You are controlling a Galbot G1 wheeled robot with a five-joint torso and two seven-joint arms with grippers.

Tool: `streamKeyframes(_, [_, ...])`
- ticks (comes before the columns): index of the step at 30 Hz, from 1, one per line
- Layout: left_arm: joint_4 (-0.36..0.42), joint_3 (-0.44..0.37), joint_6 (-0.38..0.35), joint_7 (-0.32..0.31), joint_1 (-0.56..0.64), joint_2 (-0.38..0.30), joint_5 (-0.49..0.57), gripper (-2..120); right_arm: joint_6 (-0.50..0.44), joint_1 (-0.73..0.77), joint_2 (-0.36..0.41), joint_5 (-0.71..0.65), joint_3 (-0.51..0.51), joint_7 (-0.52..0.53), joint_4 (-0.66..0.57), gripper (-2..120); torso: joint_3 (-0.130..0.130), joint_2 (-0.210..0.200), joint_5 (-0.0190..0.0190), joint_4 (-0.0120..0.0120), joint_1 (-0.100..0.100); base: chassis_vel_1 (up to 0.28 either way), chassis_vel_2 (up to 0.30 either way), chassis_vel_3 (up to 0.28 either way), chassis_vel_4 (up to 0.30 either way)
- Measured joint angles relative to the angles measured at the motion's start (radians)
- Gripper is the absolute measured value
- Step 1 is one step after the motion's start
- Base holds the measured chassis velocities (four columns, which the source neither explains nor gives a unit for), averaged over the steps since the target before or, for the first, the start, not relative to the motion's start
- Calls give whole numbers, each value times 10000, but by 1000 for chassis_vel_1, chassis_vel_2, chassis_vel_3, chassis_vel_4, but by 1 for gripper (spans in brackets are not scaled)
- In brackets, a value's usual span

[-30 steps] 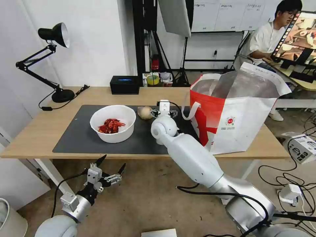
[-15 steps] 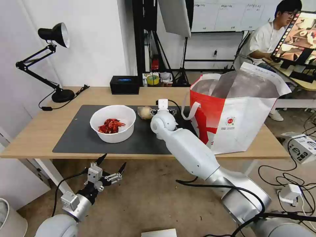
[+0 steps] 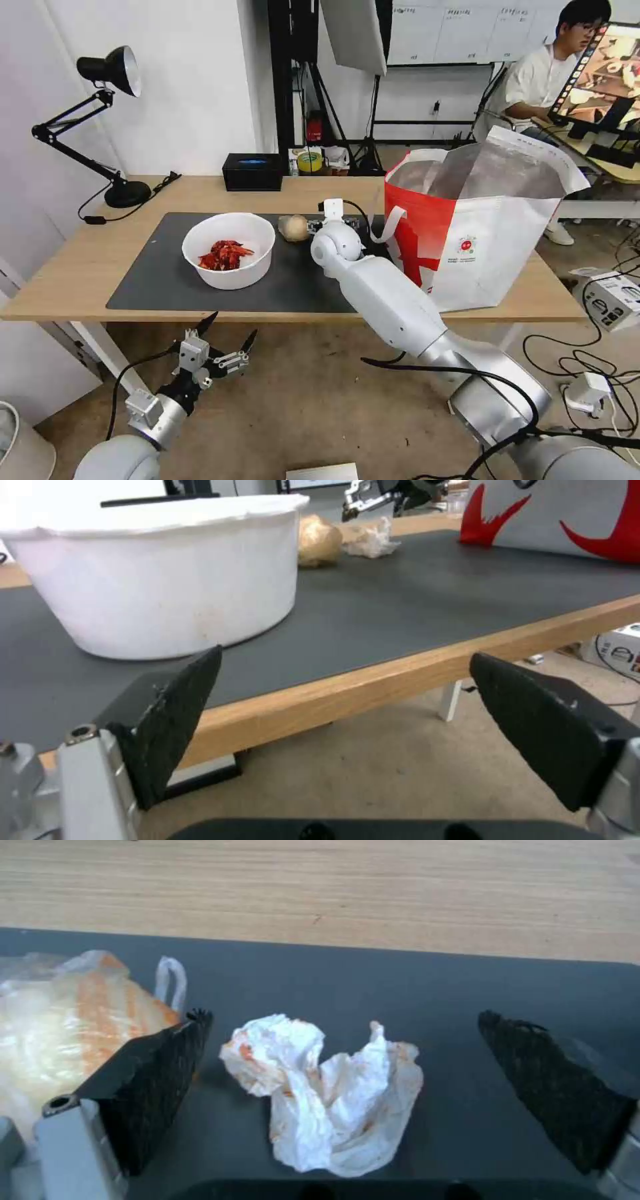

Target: Pick up the trash from the table and place it into the takeout bag.

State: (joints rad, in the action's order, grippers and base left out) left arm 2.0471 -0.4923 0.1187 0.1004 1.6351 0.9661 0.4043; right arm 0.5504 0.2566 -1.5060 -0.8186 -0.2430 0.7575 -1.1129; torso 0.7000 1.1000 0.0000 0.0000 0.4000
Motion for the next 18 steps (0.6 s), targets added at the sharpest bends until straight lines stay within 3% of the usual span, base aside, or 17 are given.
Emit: streamKeyframes(18, [50,-12,27,0,61,-25,-37,100,184,46,-20,117,13,-84,182,100,0,0,0,0,0,0,0,0,0])
